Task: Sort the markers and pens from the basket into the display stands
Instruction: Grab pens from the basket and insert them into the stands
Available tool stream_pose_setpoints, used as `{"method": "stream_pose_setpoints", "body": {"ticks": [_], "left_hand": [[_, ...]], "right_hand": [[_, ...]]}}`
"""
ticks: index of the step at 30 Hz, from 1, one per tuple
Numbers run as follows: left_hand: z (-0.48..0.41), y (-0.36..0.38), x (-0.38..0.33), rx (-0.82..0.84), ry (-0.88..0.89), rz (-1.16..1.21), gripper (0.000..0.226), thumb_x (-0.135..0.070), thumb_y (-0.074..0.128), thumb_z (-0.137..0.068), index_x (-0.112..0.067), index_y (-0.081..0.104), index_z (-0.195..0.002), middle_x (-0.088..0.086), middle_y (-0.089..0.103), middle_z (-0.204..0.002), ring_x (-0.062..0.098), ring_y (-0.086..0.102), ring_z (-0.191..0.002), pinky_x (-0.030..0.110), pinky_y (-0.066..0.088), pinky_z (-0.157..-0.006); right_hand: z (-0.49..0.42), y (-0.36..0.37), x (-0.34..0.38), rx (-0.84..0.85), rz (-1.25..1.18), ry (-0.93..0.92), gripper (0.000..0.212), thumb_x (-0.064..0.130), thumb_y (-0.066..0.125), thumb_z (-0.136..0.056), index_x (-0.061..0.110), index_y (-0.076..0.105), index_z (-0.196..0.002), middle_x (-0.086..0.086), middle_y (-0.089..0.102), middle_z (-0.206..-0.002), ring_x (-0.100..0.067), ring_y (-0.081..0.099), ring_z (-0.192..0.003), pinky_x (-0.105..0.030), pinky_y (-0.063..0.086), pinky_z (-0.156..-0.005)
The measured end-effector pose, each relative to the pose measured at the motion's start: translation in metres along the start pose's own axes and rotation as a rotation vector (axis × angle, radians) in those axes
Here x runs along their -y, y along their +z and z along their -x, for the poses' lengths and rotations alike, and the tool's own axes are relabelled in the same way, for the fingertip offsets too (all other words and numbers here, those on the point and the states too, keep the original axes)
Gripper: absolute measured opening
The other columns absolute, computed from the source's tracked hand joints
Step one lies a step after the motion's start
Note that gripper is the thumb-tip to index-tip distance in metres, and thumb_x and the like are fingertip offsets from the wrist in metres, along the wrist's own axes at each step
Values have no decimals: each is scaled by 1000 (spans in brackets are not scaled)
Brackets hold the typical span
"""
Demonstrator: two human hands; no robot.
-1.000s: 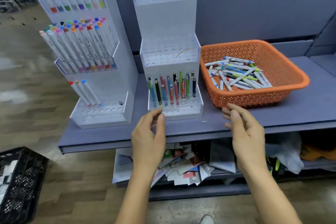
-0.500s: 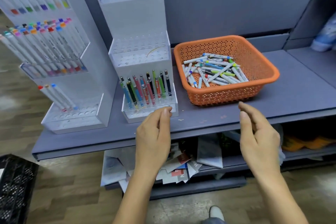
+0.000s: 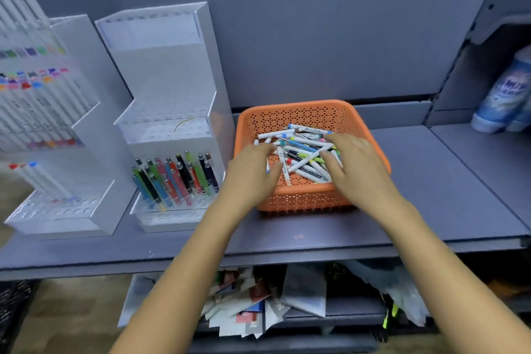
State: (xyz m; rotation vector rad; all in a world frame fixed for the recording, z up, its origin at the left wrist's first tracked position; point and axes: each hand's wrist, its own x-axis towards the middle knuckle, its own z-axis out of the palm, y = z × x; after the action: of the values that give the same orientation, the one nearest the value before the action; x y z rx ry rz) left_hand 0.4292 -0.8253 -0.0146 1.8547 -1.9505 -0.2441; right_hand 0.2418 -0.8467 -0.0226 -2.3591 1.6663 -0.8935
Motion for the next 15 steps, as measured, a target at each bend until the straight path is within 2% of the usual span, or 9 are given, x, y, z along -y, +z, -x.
{"method": "stream_pose_setpoints", "body": {"ticks": [2, 4, 6, 7, 9, 11, 13, 15], "left_hand": [[-21, 2, -6, 125, -82, -188, 32, -29, 53, -93, -6, 57, -115, 15, 60, -117, 32, 54, -107, 35, 40, -79], [-37, 9, -12, 239, -109, -306, 25, -28, 52, -93, -5, 57, -103, 15, 62, -112, 31, 55, -102, 32, 37, -71], [-45, 16, -16, 312, -120, -359, 18, -24, 51, -93, -9, 58, -99, 14, 63, -108, 28, 54, -93, 31, 38, -69], [-49, 20, -16, 325, -134, -363, 15, -23, 50, -93, -10, 58, -93, 13, 63, -105, 26, 52, -88, 31, 38, -69], [-54, 25, -13, 326, -171, -343, 22, -23, 50, -92, -11, 49, -74, 12, 63, -98, 25, 50, -83, 30, 38, -67], [-60, 26, -10, 333, -196, -315, 31, -27, 52, -91, -12, 45, -64, 12, 64, -93, 24, 50, -79, 30, 38, -64], [-66, 24, -8, 356, -224, -248, 27, -30, 53, -91, -10, 56, -73, 9, 63, -87, 25, 54, -82, 31, 40, -64], [-71, 22, -10, 377, -256, -142, 27, -32, 54, -91, -8, 66, -93, 5, 61, -83, 24, 56, -85, 32, 44, -69]], "right_hand": [[-28, 1, -9, 169, 139, 20, 28, 22, 49, -95, 3, 59, -113, -16, 62, -116, -35, 53, -108, -40, 41, -90], [-51, 4, -12, 343, 242, 55, 24, 19, 48, -93, 4, 61, -107, -16, 64, -109, -33, 56, -95, -36, 45, -74], [-69, 7, -13, 514, 360, 47, 20, 13, 49, -90, 6, 62, -103, -12, 64, -100, -27, 53, -80, -29, 39, -55], [-77, 9, -13, 563, 391, 31, 21, 10, 49, -88, 7, 60, -106, -10, 63, -99, -26, 53, -79, -28, 37, -53], [-92, 15, -14, 569, 377, 9, 27, 6, 50, -86, 7, 55, -113, -11, 60, -106, -27, 55, -86, -30, 42, -61], [-105, 21, -16, 532, 329, 18, 21, 2, 50, -86, 7, 49, -107, -12, 57, -108, -26, 52, -86, -33, 41, -64], [-115, 29, -19, 539, 289, 64, 18, 1, 51, -86, 9, 41, -100, -12, 56, -105, -25, 49, -83, -34, 38, -64], [-121, 38, -23, 562, 238, 116, 23, 1, 52, -86, 8, 40, -104, -11, 53, -103, -25, 48, -85, -35, 38, -67]]}}
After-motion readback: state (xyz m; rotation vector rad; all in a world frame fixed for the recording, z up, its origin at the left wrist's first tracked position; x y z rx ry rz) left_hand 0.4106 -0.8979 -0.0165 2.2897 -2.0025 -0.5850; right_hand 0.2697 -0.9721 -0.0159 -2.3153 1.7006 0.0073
